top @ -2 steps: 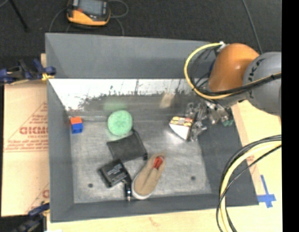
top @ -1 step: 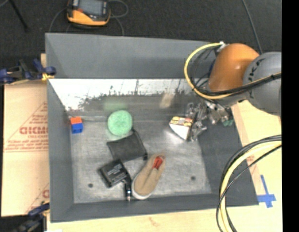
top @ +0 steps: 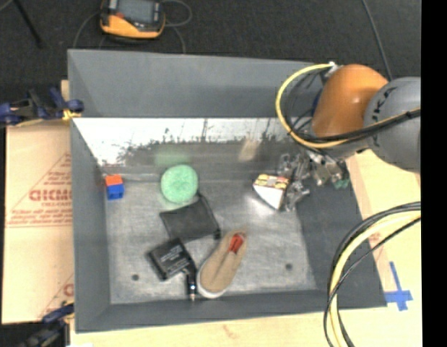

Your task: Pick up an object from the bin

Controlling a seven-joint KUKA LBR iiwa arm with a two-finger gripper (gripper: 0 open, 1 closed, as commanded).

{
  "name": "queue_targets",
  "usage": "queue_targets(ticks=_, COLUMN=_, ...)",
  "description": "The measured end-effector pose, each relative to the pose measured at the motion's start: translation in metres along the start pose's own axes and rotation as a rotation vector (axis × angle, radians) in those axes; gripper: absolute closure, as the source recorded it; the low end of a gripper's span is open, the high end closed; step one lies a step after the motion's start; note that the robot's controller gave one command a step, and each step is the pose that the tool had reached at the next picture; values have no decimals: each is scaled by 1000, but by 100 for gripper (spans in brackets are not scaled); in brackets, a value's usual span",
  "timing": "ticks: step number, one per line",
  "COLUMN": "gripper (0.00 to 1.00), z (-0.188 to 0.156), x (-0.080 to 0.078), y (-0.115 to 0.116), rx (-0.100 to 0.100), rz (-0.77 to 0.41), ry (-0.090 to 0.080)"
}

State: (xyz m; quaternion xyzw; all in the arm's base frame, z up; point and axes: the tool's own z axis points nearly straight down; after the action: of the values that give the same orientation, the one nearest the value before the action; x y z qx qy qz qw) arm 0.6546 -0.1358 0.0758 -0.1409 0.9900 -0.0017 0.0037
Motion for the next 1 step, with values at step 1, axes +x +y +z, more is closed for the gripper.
queue_targets(ticks=1, gripper=100, z=-10, x=1, y=0, rx=-2, rz=0, ry=4)
